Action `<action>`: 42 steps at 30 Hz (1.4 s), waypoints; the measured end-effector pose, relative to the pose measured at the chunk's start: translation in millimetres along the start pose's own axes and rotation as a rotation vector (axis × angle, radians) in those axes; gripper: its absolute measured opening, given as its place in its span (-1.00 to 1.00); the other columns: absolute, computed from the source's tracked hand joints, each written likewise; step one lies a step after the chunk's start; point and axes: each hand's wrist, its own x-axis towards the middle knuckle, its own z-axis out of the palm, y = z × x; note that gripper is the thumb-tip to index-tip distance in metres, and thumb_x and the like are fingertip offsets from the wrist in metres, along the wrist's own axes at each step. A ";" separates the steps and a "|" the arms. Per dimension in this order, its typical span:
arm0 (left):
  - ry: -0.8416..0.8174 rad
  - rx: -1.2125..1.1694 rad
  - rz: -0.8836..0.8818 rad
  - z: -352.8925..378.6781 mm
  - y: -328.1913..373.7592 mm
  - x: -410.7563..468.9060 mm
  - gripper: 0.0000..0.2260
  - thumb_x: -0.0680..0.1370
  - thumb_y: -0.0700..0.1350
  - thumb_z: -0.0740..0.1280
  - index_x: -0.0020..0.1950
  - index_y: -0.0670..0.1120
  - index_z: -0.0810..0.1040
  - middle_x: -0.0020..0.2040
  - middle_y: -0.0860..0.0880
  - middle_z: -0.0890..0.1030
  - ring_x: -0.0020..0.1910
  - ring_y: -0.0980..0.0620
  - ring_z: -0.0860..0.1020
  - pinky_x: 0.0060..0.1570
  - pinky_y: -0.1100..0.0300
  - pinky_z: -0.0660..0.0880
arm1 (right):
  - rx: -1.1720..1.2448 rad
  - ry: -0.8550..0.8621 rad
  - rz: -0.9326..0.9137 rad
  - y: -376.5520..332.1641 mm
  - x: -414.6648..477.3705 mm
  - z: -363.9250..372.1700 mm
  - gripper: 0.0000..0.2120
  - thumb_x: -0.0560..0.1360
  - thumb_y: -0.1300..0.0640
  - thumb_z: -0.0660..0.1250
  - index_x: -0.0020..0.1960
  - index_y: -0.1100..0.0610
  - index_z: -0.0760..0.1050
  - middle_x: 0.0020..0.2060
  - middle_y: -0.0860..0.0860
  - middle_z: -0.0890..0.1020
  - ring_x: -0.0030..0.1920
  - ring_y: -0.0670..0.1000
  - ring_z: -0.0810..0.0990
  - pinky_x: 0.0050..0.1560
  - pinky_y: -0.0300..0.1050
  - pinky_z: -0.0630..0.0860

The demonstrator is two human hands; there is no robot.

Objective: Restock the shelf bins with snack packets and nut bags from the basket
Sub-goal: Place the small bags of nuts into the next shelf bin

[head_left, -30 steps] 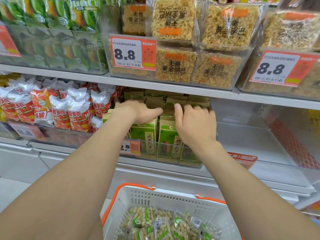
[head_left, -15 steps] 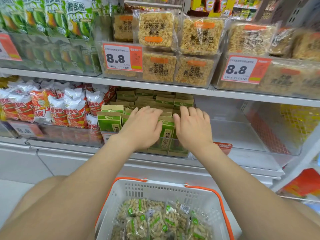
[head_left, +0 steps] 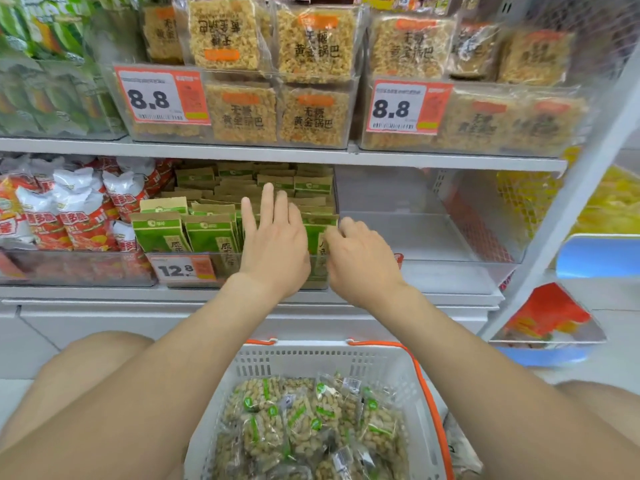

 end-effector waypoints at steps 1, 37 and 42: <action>0.076 -0.003 0.001 -3.0 4.8 -0.8 -0.40 0.54 -0.07 0.27 0.55 -0.26 0.28 0.59 -0.29 0.25 0.63 -0.36 0.06 0.55 -0.39 0.02 | -0.005 -0.077 -0.031 -0.1 -4.9 0.8 -0.87 0.51 0.17 0.30 0.02 0.16 0.55 -0.04 0.14 0.55 0.00 0.22 0.51 -0.15 0.00 0.23; -0.870 0.106 0.659 66.6 141.5 -59.7 -0.78 0.58 -0.31 0.24 0.16 -0.11 0.55 -0.14 -0.04 0.42 -0.29 0.01 0.47 -0.34 0.11 0.42 | 0.280 -1.358 -0.404 -53.4 -228.4 139.2 -0.50 0.67 -0.13 0.21 0.56 -0.06 0.19 0.05 0.05 0.57 -0.02 0.19 0.57 -0.15 0.05 0.53; -0.891 0.123 0.622 65.3 122.2 -64.0 -0.66 0.58 -0.32 0.23 0.31 -0.09 0.55 -0.01 -0.04 0.50 -0.30 0.01 0.47 -0.41 0.12 0.36 | 0.135 -1.368 -0.501 -68.8 -251.4 138.1 -0.23 0.66 0.33 0.17 0.68 -0.11 -0.12 0.26 0.18 0.54 -0.04 0.24 0.62 -0.32 0.02 0.46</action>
